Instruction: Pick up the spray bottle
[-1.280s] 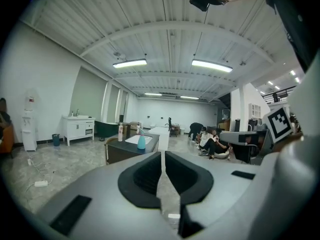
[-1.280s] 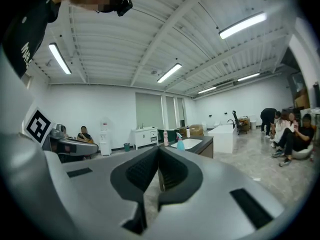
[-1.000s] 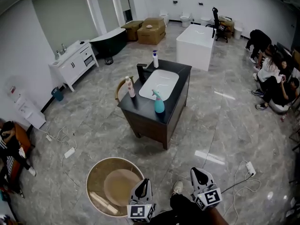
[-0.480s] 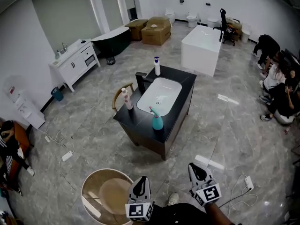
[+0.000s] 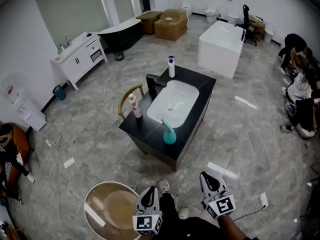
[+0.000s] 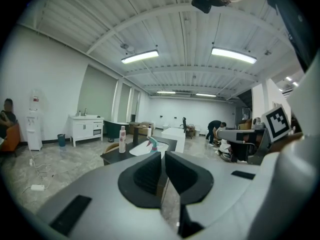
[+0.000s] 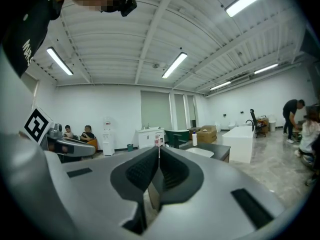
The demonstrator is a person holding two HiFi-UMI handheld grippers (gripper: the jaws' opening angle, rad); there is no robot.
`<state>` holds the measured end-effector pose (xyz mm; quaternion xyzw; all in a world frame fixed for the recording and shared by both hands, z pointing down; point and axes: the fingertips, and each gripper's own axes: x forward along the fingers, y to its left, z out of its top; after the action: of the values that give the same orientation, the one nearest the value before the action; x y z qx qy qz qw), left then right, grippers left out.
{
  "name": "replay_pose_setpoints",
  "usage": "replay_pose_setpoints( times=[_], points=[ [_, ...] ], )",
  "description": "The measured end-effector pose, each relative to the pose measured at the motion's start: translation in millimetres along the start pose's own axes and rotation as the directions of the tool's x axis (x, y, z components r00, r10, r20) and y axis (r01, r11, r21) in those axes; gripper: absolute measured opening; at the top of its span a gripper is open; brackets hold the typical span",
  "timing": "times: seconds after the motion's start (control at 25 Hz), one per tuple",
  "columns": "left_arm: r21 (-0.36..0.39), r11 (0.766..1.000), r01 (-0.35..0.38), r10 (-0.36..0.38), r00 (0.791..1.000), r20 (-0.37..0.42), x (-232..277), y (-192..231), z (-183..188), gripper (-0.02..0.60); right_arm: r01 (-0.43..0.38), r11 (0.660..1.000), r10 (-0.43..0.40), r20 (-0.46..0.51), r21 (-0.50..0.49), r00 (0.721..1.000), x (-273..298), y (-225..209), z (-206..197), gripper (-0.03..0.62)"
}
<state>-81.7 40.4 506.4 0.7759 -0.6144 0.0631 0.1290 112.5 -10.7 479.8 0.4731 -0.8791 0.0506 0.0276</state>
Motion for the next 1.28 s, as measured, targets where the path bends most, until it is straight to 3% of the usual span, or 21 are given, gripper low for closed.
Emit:
replay_pose_setpoints(
  times=[0.52,0.88,1.08,1.28],
  points=[
    [0.026,0.998,0.051,-0.053,0.996,0.076,147,83,78,0.032,0.015,1.0,-0.014,0.025,-0.021,1.0,154,-38,37,-0.005],
    [0.018,0.994,0.109,-0.11,0.993,0.041,188,123,80,0.032,0.056,0.998,-0.056,-0.009,-0.014,0.998,207,-40,28,0.0],
    [-0.022,0.994,0.109,-0.11,0.993,-0.032,202,126,61,0.032,-0.023,0.999,0.025,-0.075,0.024,0.997,231,-34,0,0.146],
    [-0.046,0.996,0.078,-0.083,0.991,-0.105,212,130,33,0.032,-0.139,0.99,0.136,-0.181,-0.008,0.974,261,-25,-45,0.223]
  ],
)
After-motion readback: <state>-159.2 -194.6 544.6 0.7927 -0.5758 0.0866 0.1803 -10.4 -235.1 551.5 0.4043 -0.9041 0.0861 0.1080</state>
